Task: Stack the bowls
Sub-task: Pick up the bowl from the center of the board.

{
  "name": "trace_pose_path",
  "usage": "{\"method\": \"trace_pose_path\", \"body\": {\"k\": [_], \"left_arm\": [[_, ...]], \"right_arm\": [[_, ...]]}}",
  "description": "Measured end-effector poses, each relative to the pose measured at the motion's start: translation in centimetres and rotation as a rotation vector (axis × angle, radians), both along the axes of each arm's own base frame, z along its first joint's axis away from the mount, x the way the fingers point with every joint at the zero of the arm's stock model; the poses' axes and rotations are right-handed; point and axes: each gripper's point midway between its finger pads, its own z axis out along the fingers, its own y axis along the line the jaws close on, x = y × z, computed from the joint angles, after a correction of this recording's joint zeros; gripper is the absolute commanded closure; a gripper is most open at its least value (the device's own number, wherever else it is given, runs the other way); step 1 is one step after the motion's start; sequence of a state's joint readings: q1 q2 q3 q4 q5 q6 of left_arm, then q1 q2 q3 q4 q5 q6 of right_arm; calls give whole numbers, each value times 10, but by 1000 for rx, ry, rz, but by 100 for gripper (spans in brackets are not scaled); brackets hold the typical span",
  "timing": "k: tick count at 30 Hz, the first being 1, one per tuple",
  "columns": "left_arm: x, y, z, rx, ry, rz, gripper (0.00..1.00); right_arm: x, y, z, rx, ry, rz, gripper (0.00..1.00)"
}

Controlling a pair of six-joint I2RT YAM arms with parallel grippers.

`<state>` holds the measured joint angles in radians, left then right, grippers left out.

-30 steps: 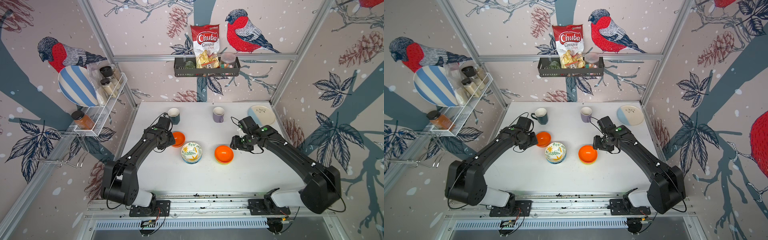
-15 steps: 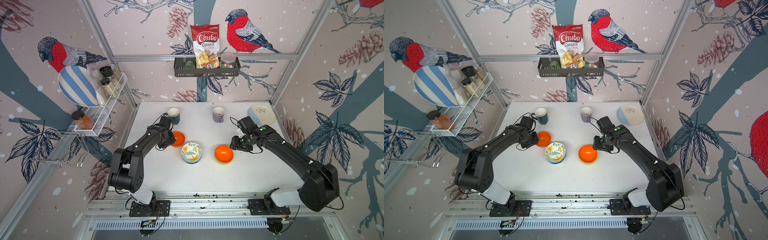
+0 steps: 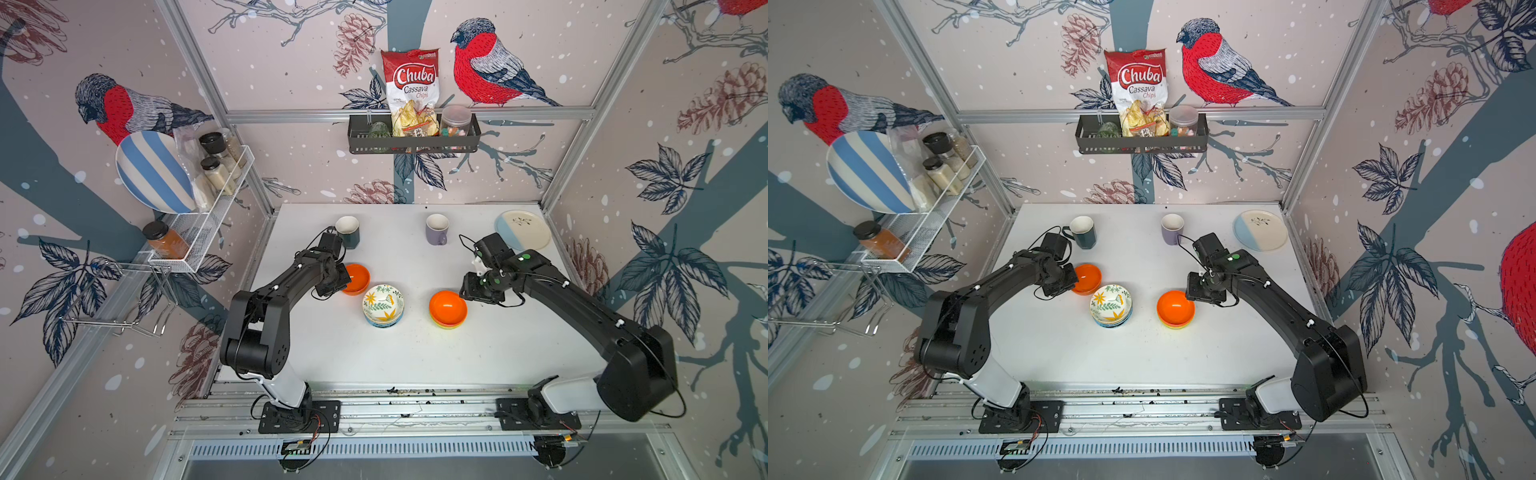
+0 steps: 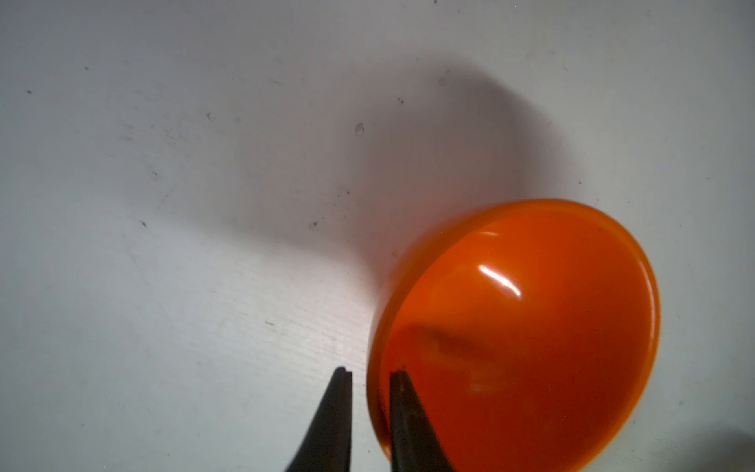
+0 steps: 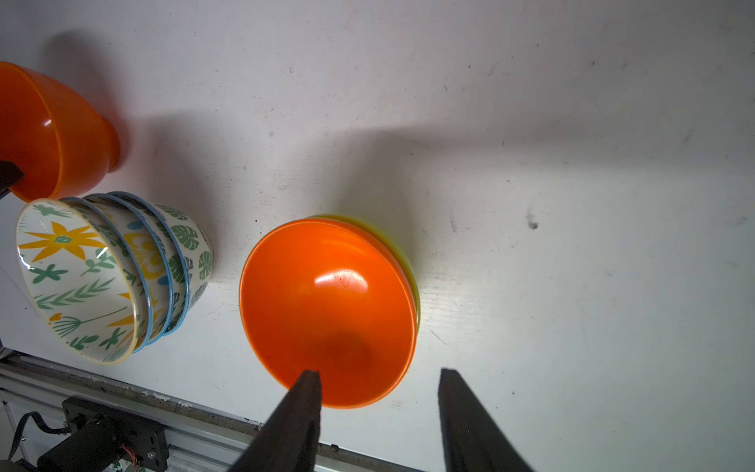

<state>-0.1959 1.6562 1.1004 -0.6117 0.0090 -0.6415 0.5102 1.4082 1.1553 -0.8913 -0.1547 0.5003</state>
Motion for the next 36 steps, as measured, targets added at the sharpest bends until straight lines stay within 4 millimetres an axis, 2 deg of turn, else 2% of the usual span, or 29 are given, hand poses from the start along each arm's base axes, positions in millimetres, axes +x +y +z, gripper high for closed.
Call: {"method": "trace_pose_path", "body": {"k": [2,9,17,19,22,25,30,36], "left_arm": [[0,-2,0,-12,3,-7,84],[3,-2,-1,-14,2,-14,100],[12,3,9,-25,-21,6,100],[13,4,19,-34,-34,10,100],[22,4,47,-51,-97,12,100],[21,3,73,-61,-143,11,100],[8,0,114,-92,-197,-16,100],[-27,-14,132,-151,-170,-123,100]], "right_arm": [[0,0,0,0,0,0,52],[0,0,0,0,0,1,52],[-1,0,1,1,-2,2,52],[-1,0,1,1,-1,2,52],[-1,0,3,1,-2,2,52],[1,1,6,5,-9,2,53],[3,4,19,17,-31,7,53],[4,16,44,45,-67,35,53]]}}
